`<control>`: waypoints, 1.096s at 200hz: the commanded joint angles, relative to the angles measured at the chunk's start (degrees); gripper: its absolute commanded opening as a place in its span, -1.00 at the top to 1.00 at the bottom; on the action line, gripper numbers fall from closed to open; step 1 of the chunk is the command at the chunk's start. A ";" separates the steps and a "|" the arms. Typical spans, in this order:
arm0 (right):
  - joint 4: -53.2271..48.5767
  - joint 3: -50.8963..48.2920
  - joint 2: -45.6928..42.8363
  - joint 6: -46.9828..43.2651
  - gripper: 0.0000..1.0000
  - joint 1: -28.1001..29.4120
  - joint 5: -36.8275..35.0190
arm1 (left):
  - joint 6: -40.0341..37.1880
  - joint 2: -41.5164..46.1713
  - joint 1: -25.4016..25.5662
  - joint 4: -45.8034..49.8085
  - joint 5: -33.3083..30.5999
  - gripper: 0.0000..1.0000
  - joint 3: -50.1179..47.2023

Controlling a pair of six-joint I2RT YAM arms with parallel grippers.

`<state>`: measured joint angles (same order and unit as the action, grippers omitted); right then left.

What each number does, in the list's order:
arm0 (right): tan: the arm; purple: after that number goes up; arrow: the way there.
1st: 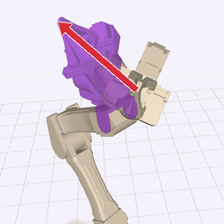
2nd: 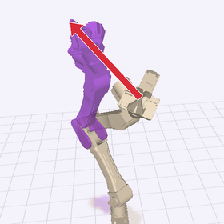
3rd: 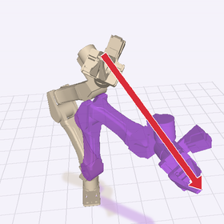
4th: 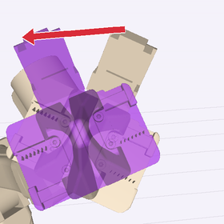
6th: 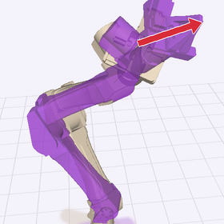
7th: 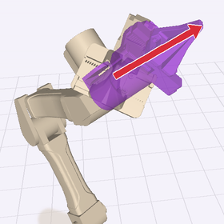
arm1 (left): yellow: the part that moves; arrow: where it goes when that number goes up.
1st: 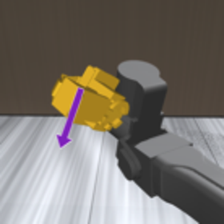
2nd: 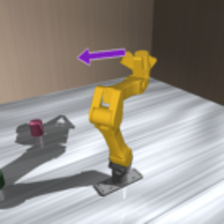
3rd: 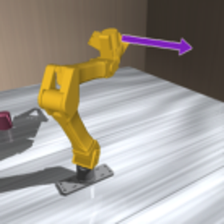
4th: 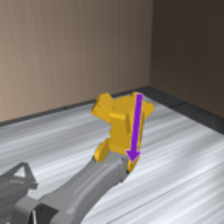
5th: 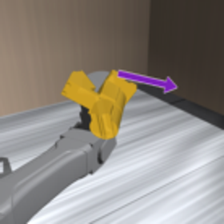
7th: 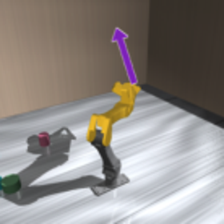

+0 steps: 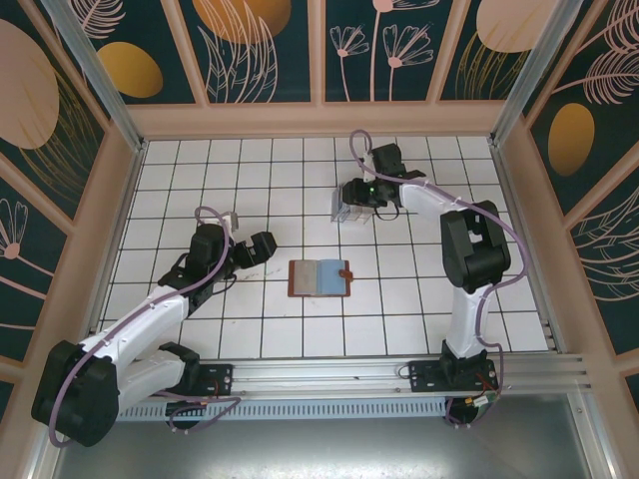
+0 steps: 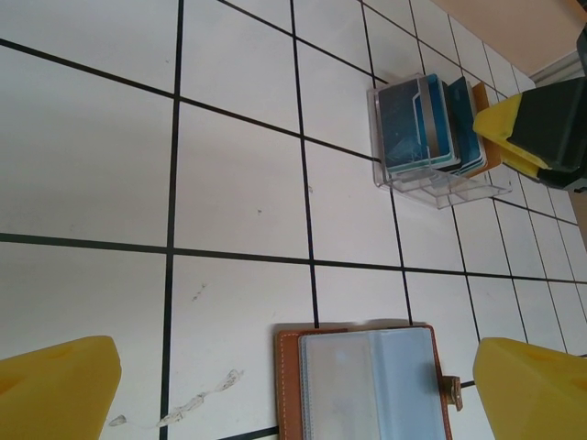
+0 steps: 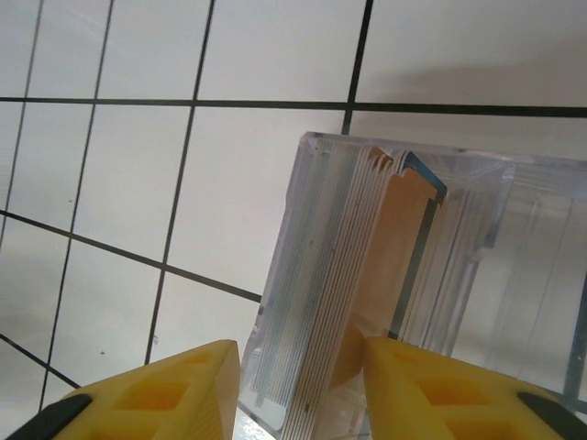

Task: Put the credit cards into the card holder

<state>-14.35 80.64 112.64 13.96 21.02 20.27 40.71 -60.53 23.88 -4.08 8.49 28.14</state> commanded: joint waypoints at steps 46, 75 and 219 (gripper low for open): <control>2.88 -1.27 -2.69 0.71 0.36 -0.23 3.59 | 0.51 -0.10 -0.32 -1.89 0.66 -0.97 -0.53; 2.84 -1.45 -2.80 0.75 0.48 -0.33 3.46 | 0.66 -0.12 -0.33 -1.42 1.47 -0.97 -0.21; 0.71 -7.63 -11.82 1.76 1.00 -0.34 -5.20 | 0.67 -2.03 -0.32 -2.64 2.80 -0.97 -1.22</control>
<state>-12.43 74.59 104.95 15.42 20.97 17.76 40.77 -61.71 23.88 -4.51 10.07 28.05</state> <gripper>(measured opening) 0.048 0.985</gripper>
